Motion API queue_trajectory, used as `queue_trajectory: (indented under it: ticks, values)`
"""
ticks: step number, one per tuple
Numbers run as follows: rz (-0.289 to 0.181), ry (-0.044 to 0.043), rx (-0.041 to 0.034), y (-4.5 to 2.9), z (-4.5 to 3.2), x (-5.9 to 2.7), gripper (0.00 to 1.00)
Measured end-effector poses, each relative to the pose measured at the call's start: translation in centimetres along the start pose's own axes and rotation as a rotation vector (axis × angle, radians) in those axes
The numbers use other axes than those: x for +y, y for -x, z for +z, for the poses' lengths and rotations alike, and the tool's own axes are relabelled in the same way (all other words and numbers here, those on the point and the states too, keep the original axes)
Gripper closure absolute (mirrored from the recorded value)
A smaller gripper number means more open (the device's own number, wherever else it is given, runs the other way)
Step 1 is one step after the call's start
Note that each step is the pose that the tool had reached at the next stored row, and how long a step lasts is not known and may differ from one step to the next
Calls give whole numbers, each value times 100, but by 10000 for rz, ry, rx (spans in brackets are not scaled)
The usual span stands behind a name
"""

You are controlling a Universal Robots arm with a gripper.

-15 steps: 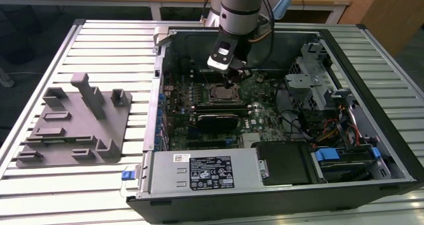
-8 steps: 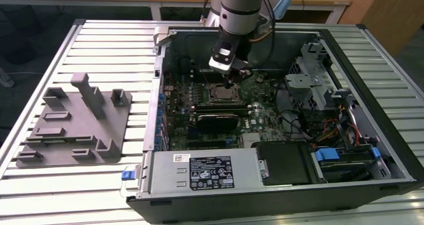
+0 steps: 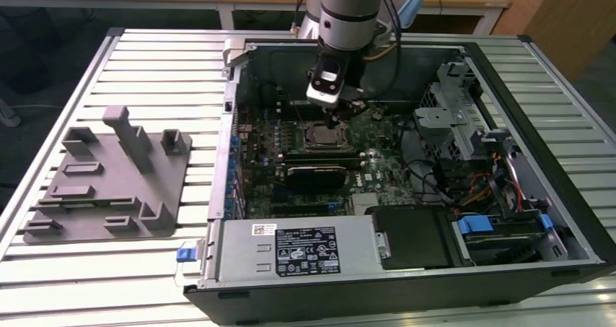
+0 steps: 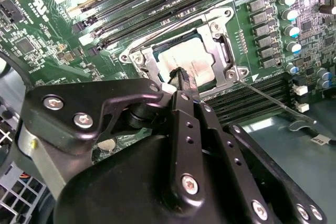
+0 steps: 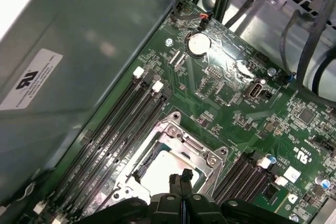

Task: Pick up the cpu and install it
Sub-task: 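Close the cpu cover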

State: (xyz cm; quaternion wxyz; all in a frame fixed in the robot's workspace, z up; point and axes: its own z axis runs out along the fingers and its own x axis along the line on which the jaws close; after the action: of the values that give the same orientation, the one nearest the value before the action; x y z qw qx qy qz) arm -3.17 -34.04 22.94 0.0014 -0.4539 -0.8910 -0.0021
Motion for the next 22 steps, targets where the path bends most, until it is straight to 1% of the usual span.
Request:
queue_trajectory:
  ticks: [4, 11, 22]
  values:
    - [-337, -1, 1, 0, 0, 0, 89]
    - [-1210, -6, 3, 0, 2, 0, 89]
    - [-2353, -10, 6, 0, 2, 0, 89]
